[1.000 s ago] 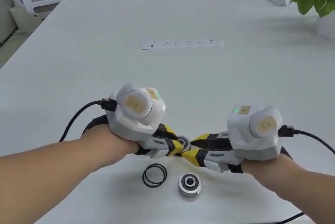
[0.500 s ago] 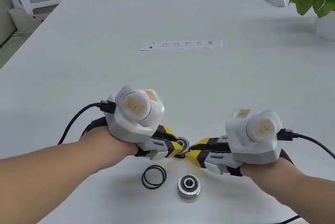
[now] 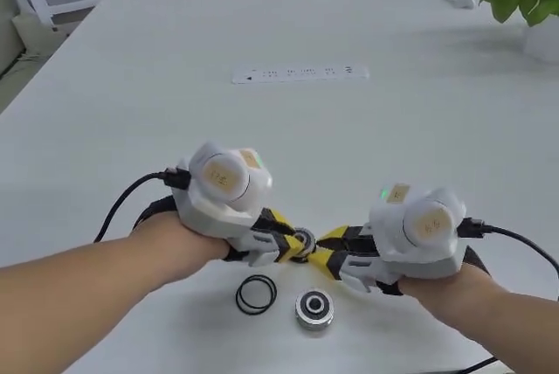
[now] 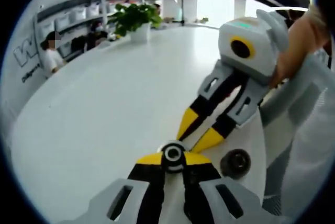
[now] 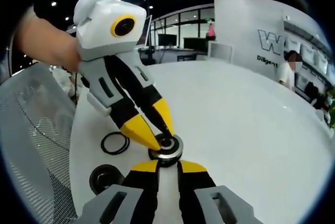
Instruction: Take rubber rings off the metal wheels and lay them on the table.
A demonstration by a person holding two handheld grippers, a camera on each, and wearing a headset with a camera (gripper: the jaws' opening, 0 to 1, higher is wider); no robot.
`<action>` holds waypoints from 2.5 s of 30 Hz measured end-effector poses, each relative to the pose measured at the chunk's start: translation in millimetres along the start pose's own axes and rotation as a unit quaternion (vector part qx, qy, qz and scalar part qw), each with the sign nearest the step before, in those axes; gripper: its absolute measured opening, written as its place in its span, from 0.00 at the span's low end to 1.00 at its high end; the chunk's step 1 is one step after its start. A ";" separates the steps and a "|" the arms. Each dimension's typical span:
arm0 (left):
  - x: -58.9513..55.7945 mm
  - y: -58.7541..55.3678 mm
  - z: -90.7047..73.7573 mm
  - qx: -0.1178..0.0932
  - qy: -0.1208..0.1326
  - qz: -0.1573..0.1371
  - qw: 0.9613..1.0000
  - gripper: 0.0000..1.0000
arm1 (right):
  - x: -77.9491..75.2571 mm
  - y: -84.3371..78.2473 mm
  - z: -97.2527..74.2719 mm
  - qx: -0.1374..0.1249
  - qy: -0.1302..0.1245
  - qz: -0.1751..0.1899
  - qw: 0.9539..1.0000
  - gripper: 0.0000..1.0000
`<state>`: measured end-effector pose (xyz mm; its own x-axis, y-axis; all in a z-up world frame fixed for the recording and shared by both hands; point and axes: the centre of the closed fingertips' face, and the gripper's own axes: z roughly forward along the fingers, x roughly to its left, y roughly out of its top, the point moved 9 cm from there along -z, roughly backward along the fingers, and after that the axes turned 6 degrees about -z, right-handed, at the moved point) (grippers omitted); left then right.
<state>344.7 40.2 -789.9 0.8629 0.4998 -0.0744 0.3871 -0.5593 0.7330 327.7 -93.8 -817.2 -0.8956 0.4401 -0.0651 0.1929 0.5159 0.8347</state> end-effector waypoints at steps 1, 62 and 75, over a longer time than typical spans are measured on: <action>-0.1 0.0 0.0 0.000 0.000 0.000 1.000 0.13 | -0.1 -0.2 0.0 0.000 0.001 0.008 1.000 0.10; -1.4 0.6 0.9 -0.001 0.010 -0.010 1.000 0.12 | -2.5 -0.6 -2.0 0.007 -0.015 0.012 1.000 0.04; -1.7 0.5 0.7 -0.002 0.012 -0.016 1.000 0.12 | -7.0 -4.1 -0.9 -0.002 -0.007 0.086 0.996 0.04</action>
<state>343.7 38.6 -789.8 0.8419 0.5335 -0.0814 0.4135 -0.5407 0.7325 332.8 -99.6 -819.7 -0.8439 0.5317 0.0718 0.3414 0.4288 0.8364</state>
